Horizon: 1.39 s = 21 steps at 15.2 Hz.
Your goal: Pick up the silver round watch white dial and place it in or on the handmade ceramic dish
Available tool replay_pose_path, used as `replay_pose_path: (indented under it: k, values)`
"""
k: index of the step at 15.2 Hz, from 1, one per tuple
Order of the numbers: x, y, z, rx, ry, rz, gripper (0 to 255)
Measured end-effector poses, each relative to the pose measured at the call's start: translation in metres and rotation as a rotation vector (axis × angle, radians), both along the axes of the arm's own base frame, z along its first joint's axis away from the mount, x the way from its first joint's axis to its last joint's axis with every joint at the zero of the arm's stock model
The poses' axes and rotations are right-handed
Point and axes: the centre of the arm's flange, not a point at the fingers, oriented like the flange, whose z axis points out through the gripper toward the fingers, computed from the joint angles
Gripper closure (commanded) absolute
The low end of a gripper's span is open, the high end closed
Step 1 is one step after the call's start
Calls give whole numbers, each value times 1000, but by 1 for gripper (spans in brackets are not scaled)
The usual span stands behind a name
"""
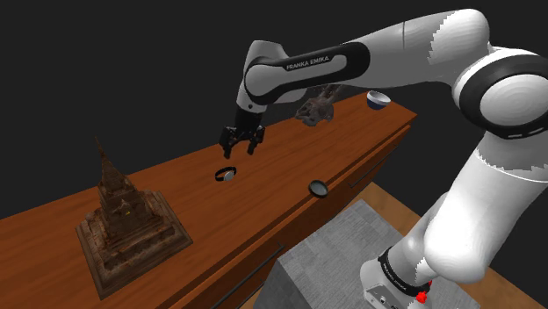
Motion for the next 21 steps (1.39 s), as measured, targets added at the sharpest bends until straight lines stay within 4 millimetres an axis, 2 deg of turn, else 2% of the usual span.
replay_pose_path:
  k: [7, 13, 14, 21]
  values:
    - [-1, 10, -34, 4, 2, 1, 0]
    - [-2, 10, -37, 4, 1, 1, 0]
    - [-2, 10, -37, 4, 1, 1, 255]
    - [-2, 10, -37, 4, 1, 1, 255]
